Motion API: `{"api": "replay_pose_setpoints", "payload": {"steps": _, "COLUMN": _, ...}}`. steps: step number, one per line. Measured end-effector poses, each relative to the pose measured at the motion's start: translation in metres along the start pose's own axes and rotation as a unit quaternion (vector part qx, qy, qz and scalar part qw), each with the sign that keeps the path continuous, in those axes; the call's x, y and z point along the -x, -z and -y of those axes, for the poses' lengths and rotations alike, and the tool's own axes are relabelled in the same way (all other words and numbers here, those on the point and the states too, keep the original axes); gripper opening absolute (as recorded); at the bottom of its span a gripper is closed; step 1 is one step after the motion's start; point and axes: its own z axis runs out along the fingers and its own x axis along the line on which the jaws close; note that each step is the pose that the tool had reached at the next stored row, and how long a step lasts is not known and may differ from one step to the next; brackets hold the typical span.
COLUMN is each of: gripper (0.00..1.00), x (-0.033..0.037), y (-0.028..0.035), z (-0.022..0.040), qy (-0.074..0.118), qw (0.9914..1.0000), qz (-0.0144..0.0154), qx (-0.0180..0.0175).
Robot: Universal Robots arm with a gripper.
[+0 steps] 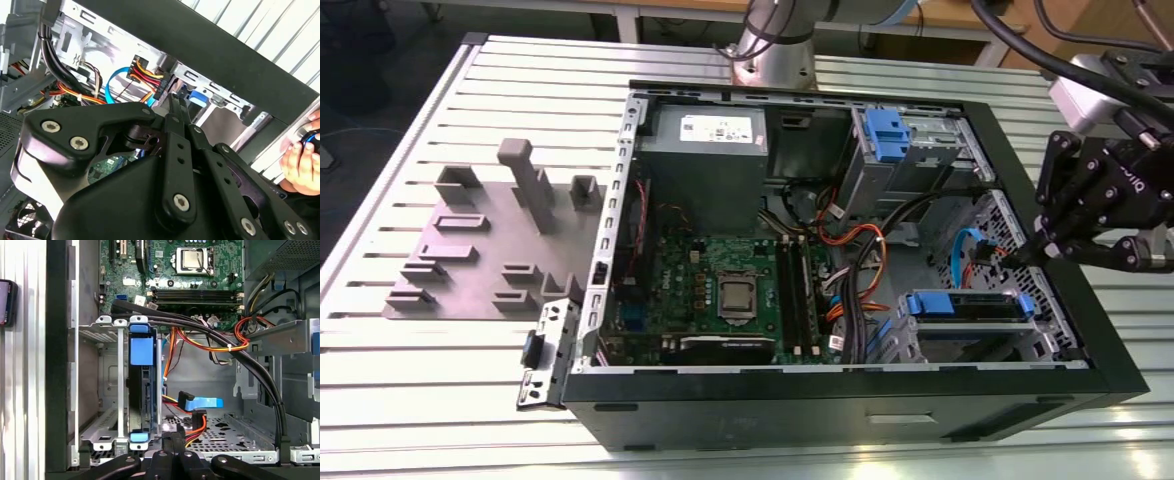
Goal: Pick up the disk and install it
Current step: 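Insert the first disk wire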
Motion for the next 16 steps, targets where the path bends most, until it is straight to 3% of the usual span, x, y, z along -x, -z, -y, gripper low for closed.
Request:
{"api": "replay_pose_setpoints", "payload": {"steps": 7, "gripper": 0.11, "x": 0.005, "y": -0.0053, "z": 0.0013, "qy": 0.0, "qw": 0.99998, "qz": 0.0021, "qx": 0.0057}}
{"api": "replay_pose_setpoints", "payload": {"steps": 14, "gripper": 0.11, "x": 0.0054, "y": -0.0055, "z": 0.0015, "qy": 0.0, "qw": 0.99998, "qz": 0.0021, "qx": 0.006}}
{"api": "replay_pose_setpoints", "payload": {"steps": 16, "gripper": 0.17, "x": 0.0054, "y": -0.0055, "z": 0.0015, "qy": -0.001, "qw": 0.99998, "qz": 0.0021, "qx": 0.006}}
